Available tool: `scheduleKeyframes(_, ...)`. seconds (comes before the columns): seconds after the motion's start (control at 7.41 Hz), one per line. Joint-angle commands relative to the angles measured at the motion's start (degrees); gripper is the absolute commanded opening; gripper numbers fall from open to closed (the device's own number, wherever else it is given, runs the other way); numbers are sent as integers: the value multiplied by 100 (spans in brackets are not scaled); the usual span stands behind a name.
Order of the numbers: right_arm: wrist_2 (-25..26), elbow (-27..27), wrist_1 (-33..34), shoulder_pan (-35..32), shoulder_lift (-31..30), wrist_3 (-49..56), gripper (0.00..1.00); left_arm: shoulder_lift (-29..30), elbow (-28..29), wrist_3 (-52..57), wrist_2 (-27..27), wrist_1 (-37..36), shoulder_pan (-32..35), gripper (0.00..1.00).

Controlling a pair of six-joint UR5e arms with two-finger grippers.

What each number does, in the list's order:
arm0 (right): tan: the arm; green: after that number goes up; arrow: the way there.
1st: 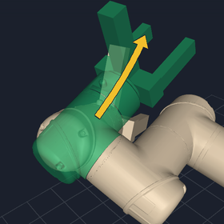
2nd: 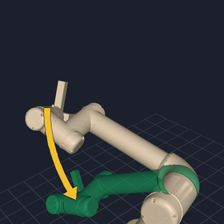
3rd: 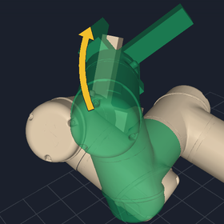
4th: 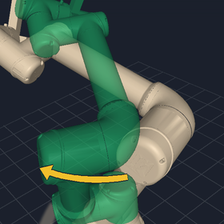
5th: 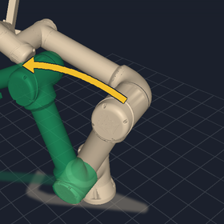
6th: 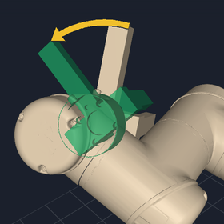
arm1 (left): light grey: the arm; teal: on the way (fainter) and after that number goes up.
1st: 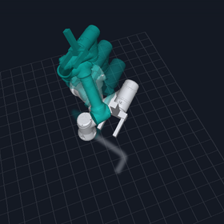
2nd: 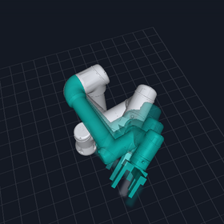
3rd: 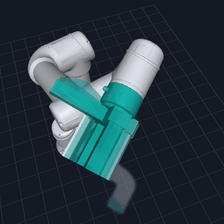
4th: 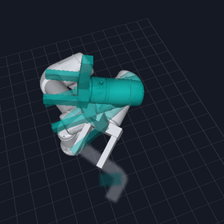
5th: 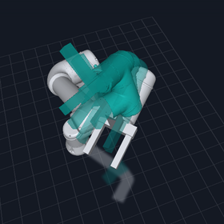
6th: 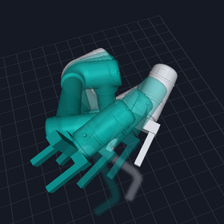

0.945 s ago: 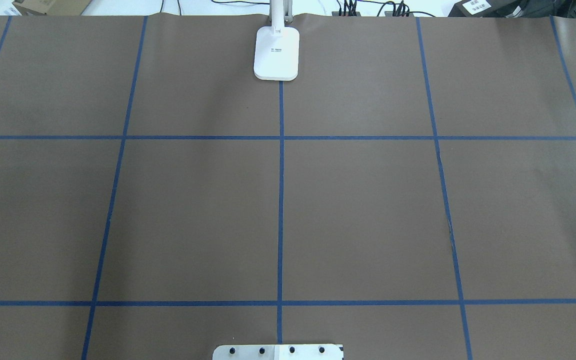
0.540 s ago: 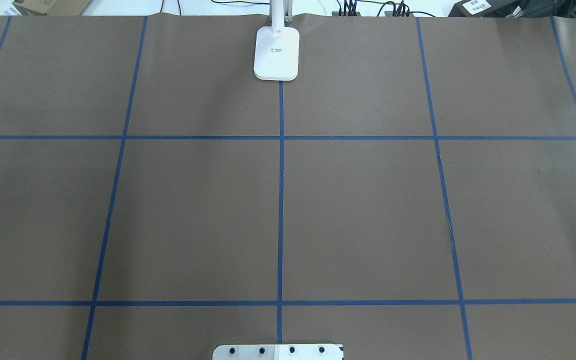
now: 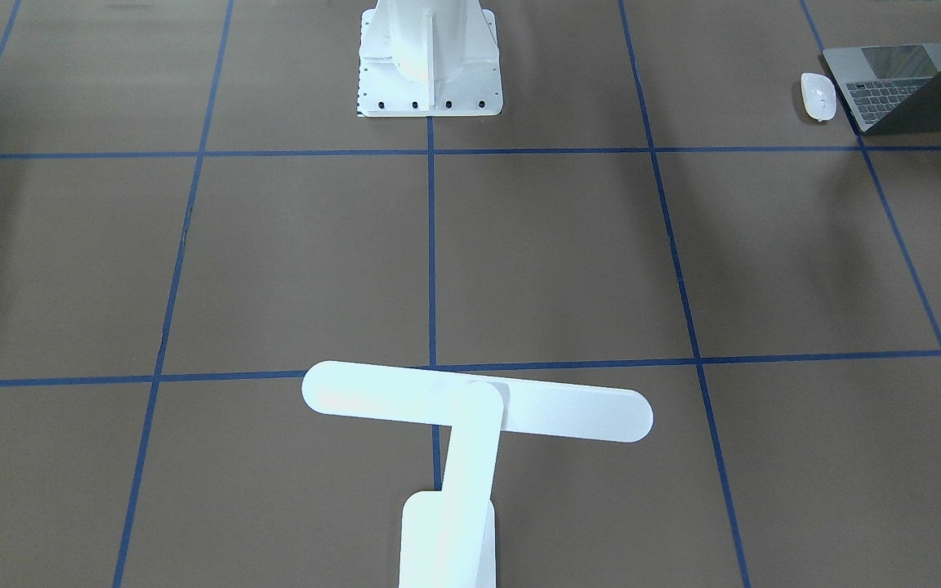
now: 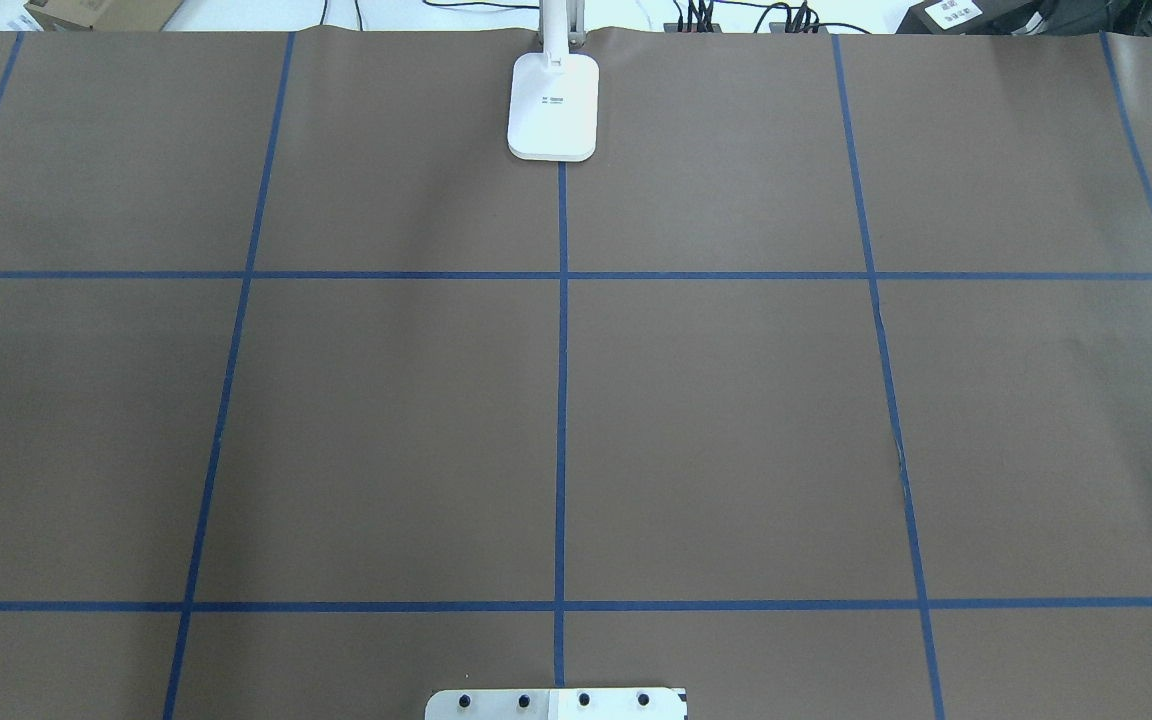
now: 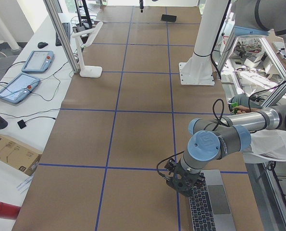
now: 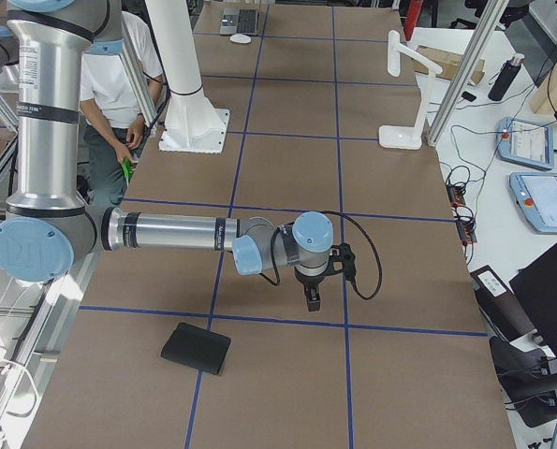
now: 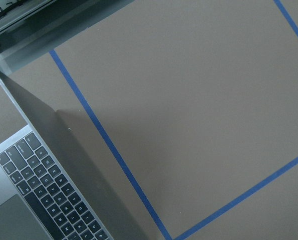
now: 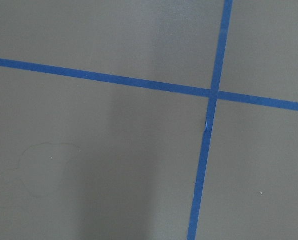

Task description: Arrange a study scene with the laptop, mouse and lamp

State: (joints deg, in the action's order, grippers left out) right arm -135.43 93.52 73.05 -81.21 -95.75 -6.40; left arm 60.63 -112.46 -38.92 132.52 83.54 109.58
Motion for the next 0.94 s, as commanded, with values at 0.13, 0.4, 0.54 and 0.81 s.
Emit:
scheduleKeyframes(0.13,192,8,-203,0,13,-10,99,-33,346,-62,-33,275,81,100)
scheduleKeyframes(0.4,183,8,-203,0,13,-10,99,-51,426,-228,-24,294,90,100)
scheduleKeyframes(0.54,183,8,-212,0,13,-10,99,-16,418,-656,-68,338,64,100)
scheduleKeyframes(0.81,183,17,-212,0,13,-10,99,-77,444,-1074,-112,391,63,100)
